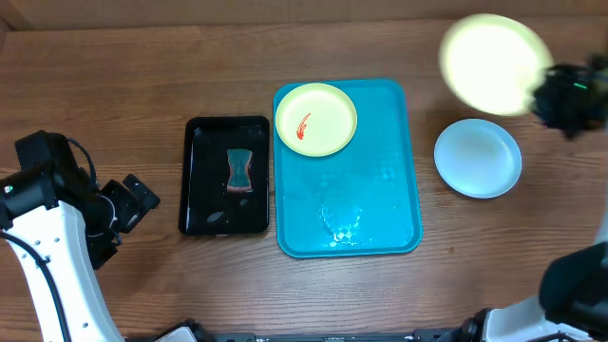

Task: Clean dirty plates on tray and stack at the side
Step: 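Carry the yellow plate right and set it onto the white plate, then move the right gripper to the rim of the sauce-smeared yellow plate, then grip the plate rim with the right gripper and drag it toward tray center, then lower the left gripper into the black tray and grasp the sponge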

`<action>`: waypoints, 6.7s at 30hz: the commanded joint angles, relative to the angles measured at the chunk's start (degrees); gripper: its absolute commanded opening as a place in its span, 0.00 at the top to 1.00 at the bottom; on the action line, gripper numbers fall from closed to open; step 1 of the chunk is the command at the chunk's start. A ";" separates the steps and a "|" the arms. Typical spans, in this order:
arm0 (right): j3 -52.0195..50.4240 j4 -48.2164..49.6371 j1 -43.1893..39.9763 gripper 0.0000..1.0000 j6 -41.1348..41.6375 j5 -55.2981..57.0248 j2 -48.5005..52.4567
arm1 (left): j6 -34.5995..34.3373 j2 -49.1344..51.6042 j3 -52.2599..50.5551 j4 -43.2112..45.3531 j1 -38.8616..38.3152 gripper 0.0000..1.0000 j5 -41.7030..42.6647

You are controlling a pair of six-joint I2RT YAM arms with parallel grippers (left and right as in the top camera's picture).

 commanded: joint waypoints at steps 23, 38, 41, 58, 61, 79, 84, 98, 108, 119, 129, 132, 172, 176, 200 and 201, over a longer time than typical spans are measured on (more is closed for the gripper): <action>-21.94 7.72 2.14 0.50 -3.54 12.13 3.89 | 1.31 -0.44 0.13 0.02 0.22 0.00 0.61; -8.00 3.39 19.91 0.50 -21.94 -4.04 -9.73 | 1.31 -0.44 0.13 0.02 0.22 0.00 0.61; -9.44 6.32 26.86 0.50 -23.52 -2.54 -9.09 | 1.31 -0.44 0.13 0.02 0.22 0.00 0.61; -14.56 38.73 43.80 0.34 -23.10 8.09 9.14 | 1.31 -0.44 0.13 0.02 0.22 0.00 0.61; -14.56 42.29 43.80 0.33 -23.10 8.09 13.16 | 1.31 -0.44 0.13 0.02 0.22 0.00 0.61; -15.08 43.21 43.80 0.59 -21.51 11.43 23.19 | 1.31 -0.44 0.13 0.02 0.22 0.00 0.61; -15.63 42.03 43.80 0.84 -18.29 11.43 23.56 | 1.31 -0.44 0.13 0.02 0.22 0.00 0.61; -14.19 14.95 43.54 0.96 -10.27 11.26 11.63 | 1.31 -0.44 0.13 0.02 0.22 0.00 0.61; -21.35 8.76 43.87 0.96 11.65 5.49 9.31 | 1.31 -0.44 0.13 0.04 0.22 0.00 0.61; -31.41 19.21 44.02 0.77 11.21 3.48 8.13 | 1.31 -0.44 0.13 0.04 0.22 0.00 0.61; -25.42 14.84 43.89 0.57 -13.75 9.53 -7.58 | 1.31 -0.44 0.13 0.04 0.22 0.00 0.61; -25.42 14.38 43.89 0.54 -16.13 9.51 -11.74 | 1.31 -0.44 0.13 0.04 0.22 0.00 0.61; -26.84 9.05 43.91 0.48 -13.64 4.11 -14.01 | -1.66 14.69 -1.20 20.76 -42.97 0.35 -12.72; -26.84 8.41 43.91 0.49 -13.64 4.11 -14.01 | -1.57 23.47 -1.20 21.03 -42.14 0.46 -9.38; -26.84 7.39 43.91 0.49 -13.68 4.61 -14.01 | 2.21 31.17 9.27 20.13 -39.36 0.42 -9.49; -26.84 7.56 43.91 0.49 -13.68 4.59 -14.01 | 3.37 31.41 8.76 21.75 -39.36 0.39 -9.46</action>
